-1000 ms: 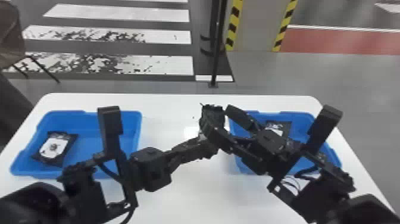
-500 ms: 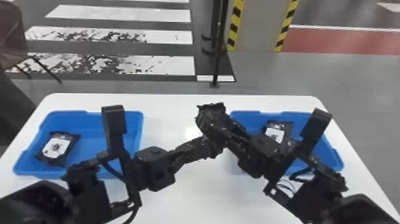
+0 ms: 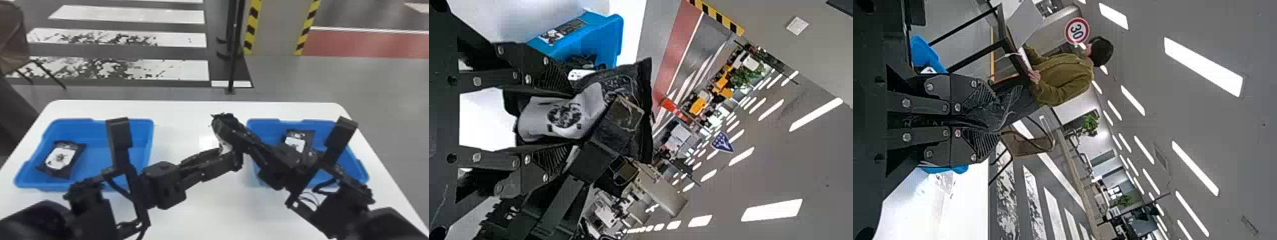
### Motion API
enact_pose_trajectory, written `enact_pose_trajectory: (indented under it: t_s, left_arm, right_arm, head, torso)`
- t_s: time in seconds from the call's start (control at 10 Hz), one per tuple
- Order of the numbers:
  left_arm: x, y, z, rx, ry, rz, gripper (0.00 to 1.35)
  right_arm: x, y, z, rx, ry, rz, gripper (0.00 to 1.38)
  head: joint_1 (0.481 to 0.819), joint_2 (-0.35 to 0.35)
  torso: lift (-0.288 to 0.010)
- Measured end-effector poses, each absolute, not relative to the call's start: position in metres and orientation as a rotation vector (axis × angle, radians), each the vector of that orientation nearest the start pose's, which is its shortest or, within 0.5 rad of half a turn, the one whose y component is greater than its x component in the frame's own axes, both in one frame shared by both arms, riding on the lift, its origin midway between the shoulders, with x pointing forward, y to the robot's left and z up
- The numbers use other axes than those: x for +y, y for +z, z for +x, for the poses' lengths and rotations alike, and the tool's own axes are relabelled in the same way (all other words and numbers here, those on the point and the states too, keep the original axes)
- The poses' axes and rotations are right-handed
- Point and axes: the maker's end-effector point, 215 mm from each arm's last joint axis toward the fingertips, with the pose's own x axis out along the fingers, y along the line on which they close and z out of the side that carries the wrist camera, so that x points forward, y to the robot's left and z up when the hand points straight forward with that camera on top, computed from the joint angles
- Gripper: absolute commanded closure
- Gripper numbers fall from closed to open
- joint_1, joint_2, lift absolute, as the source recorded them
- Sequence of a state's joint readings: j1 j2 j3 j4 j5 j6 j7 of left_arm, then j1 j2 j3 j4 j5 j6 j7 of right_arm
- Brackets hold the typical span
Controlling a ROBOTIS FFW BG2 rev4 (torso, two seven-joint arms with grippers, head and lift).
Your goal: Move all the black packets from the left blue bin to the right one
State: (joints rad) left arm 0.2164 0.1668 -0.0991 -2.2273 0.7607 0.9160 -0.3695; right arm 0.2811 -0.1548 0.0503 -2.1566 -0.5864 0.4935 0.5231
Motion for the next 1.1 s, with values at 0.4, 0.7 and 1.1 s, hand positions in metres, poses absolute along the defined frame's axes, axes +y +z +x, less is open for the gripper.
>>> enact_pose_trajectory:
  t_s: [0.4, 0.7, 1.1]
  left_arm:
    - [0.052, -0.315, 0.403, 0.445, -0.770, -0.570, 0.15]
    - [0.121, -0.322, 0.417, 0.419, -0.608, -0.530, 0.15]
    - [0.222, -0.336, 0.437, 0.411, -0.378, -0.399, 0.15]
  right_arm:
    - [-0.200, -0.297, 0.524, 0.135, 0.512, 0.305, 1.28]
    - [-0.291, -0.356, 0.565, 0.235, 0.306, 0.246, 1.24]
    - [-0.358, -0.372, 0.547, 0.234, 0.133, 0.157, 0.10]
  head:
    - [0.695, -0.170]
    - [0.695, -0.189]
    - [0.695, -0.161]
  torso:
    - [-0.140]
    - [-0.140]
    - [-0.140]
